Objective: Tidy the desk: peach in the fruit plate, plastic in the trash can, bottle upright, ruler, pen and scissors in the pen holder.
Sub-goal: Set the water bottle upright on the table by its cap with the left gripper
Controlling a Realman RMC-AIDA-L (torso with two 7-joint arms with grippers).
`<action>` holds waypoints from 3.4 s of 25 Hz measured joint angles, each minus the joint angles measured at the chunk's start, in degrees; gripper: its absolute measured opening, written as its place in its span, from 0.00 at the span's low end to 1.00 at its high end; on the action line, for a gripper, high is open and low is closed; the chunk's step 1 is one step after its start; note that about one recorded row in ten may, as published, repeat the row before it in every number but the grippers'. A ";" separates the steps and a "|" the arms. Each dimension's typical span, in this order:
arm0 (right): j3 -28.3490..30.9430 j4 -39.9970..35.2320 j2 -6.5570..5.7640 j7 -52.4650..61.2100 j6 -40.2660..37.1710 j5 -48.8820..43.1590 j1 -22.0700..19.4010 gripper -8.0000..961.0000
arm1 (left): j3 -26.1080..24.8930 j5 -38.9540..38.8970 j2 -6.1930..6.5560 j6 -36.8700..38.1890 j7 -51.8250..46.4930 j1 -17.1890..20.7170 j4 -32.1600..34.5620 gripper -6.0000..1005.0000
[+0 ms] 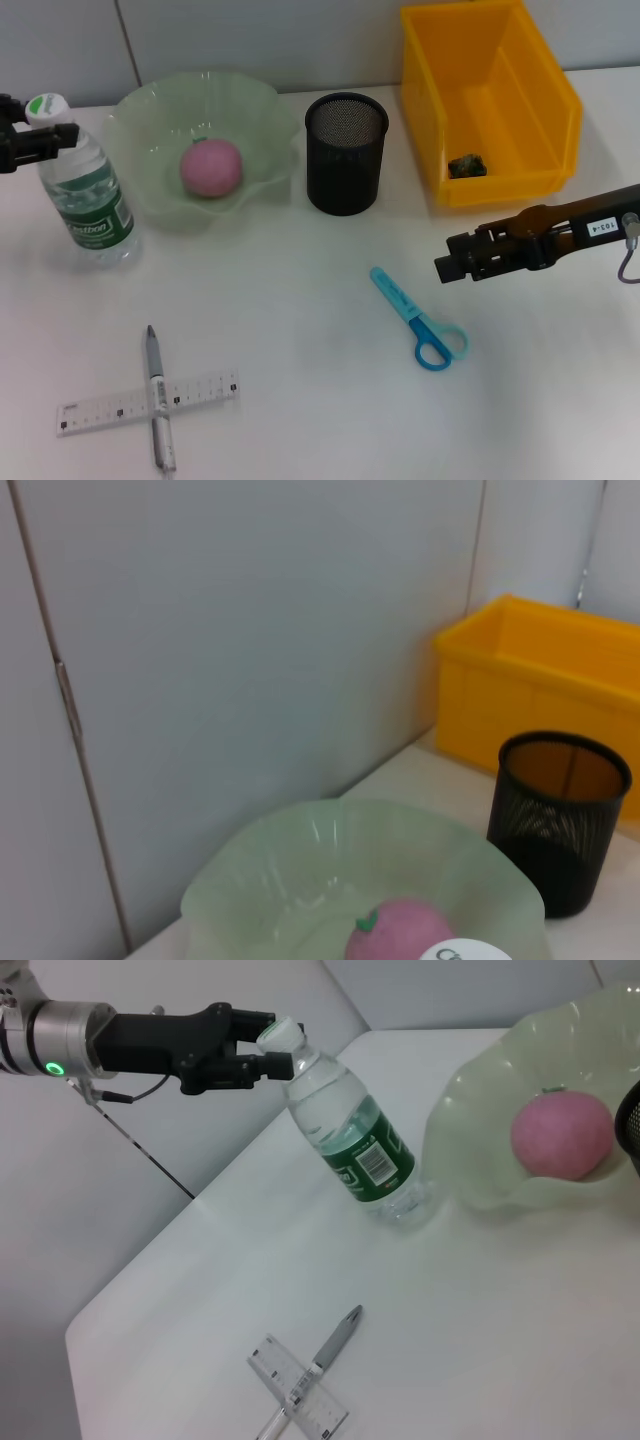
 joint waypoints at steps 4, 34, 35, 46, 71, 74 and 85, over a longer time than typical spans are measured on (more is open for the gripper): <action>-0.02 0.00 -0.26 0.05 -0.02 0.03 0.48 0.76 | 0.01 -2.09 -0.02 -0.06 0.43 0.70 -0.57 0.44; -0.02 0.29 -0.38 -0.10 0.05 0.03 0.98 0.76 | 2.99 -2.29 -0.89 -2.42 3.52 1.66 -2.67 0.44; -0.02 0.30 -0.38 -0.16 0.05 0.03 0.98 0.76 | 3.13 -2.29 -0.90 -2.44 3.52 1.66 -2.66 0.44; -0.02 0.30 -0.37 -0.22 0.38 0.03 1.22 0.76 | 3.23 -2.11 -0.93 -2.42 3.52 1.47 -2.54 0.44; -0.02 0.30 -0.11 -0.18 0.18 0.03 1.33 0.76 | 6.05 -2.13 -0.91 -2.04 3.49 1.78 -1.05 0.45; -0.02 0.30 -0.11 -0.18 0.13 0.03 1.33 0.76 | 6.05 -2.13 -0.95 -2.05 3.35 1.82 -1.05 0.45; -0.02 0.30 -0.11 -0.11 0.12 0.03 1.25 0.76 | 6.02 -2.29 -1.02 -1.99 3.23 1.89 -0.73 0.76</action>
